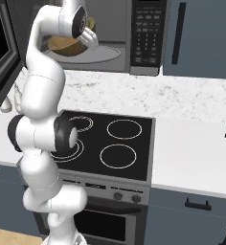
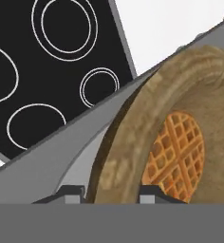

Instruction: Open the microwave, place the bowl with waffle inside the microwave, then close the microwave door and turn it on.

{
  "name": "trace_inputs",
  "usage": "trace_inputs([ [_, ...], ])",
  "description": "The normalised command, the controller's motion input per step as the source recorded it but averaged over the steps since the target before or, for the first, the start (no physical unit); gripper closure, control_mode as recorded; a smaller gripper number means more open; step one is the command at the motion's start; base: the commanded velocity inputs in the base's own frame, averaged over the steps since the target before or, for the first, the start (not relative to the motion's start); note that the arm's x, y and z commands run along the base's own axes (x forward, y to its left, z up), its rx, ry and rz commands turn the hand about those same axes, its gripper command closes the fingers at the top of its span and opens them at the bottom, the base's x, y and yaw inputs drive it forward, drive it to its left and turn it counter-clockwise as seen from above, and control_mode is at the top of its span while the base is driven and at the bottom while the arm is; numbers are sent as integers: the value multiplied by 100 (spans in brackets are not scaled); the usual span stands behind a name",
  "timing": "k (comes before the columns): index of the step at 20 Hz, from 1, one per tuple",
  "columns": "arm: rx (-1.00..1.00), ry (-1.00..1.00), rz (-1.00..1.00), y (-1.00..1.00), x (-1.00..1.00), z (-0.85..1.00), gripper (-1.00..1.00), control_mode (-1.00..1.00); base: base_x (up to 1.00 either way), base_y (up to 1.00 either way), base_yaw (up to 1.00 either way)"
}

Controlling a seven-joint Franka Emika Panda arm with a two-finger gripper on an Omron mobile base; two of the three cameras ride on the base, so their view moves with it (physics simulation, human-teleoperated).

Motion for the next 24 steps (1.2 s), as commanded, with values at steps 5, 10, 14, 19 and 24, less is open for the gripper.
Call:
trace_inputs([
  [5,16,0,-24,17,1,-54,-100,-100,0,0,0],
  [10,16,0,-27,0,25,-75,-100,-100,0,0,0],
  [14,10,0,-29,0,65,-47,-100,-100,0,0,0],
  [19,9,-6,-29,0,55,-5,-100,-100,0,0,0],
  [24,13,-6,-16,-6,13,0,-100,-100,0,0,0],
])
